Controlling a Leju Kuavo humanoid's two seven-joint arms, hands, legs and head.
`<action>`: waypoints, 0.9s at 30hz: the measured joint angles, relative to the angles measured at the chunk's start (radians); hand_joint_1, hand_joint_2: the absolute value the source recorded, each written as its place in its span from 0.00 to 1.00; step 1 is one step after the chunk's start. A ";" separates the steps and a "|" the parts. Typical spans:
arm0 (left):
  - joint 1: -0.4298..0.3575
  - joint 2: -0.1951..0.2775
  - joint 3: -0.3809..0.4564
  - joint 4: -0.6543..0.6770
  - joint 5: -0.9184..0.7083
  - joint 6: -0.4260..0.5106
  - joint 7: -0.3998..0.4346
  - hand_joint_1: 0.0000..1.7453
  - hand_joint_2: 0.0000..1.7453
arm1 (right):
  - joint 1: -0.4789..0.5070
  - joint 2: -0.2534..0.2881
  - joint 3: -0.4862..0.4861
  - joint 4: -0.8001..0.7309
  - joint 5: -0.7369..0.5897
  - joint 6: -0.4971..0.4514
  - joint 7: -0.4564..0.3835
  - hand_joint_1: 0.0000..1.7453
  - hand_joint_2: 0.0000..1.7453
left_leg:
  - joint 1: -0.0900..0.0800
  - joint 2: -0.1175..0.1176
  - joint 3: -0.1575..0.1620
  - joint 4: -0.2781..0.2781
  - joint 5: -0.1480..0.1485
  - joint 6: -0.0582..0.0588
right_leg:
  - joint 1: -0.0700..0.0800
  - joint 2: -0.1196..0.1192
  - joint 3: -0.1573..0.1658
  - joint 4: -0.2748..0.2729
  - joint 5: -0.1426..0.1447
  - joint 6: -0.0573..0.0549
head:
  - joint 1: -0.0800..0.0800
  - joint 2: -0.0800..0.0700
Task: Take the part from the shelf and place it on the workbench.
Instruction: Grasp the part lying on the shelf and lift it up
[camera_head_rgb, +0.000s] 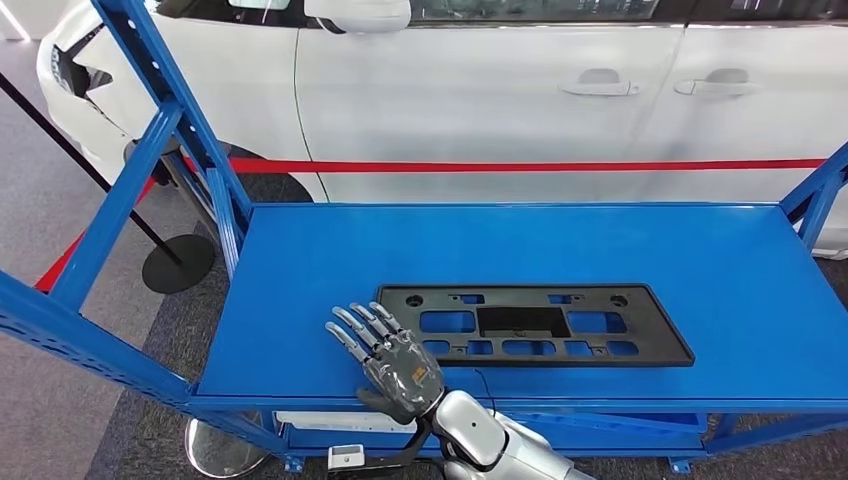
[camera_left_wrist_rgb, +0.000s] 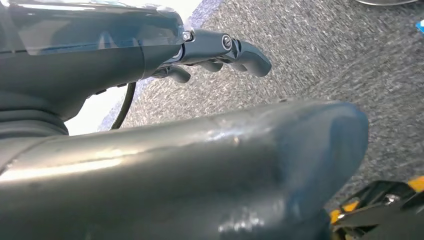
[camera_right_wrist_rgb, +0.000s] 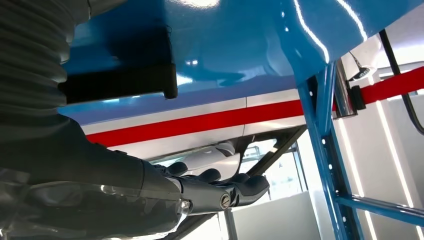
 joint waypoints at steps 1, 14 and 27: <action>0.001 0.000 0.000 0.000 0.000 0.001 0.000 0.00 0.00 | 0.000 0.000 0.003 0.004 0.002 0.007 0.000 0.00 1.00 | 0.000 0.000 -0.030 0.065 -0.026 -0.003 | 0.001 -0.001 0.000 0.001 -0.001 -0.002 | 0.000 0.000; 0.009 0.002 0.002 0.000 0.024 0.017 -0.008 0.00 0.00 | 0.015 0.000 0.006 0.054 0.214 -0.035 0.220 0.00 1.00 | 0.000 0.002 0.080 -0.181 0.109 0.049 | 0.005 0.004 -0.022 0.084 -0.066 0.040 | 0.002 0.000; 0.016 0.004 0.038 0.000 0.063 0.017 -0.033 0.00 0.00 | 0.047 0.053 -0.258 0.123 0.383 0.019 0.522 0.00 1.00 | -0.002 -0.001 0.082 -0.172 0.102 0.014 | 0.001 0.003 0.029 -0.012 -0.006 0.018 | 0.001 0.000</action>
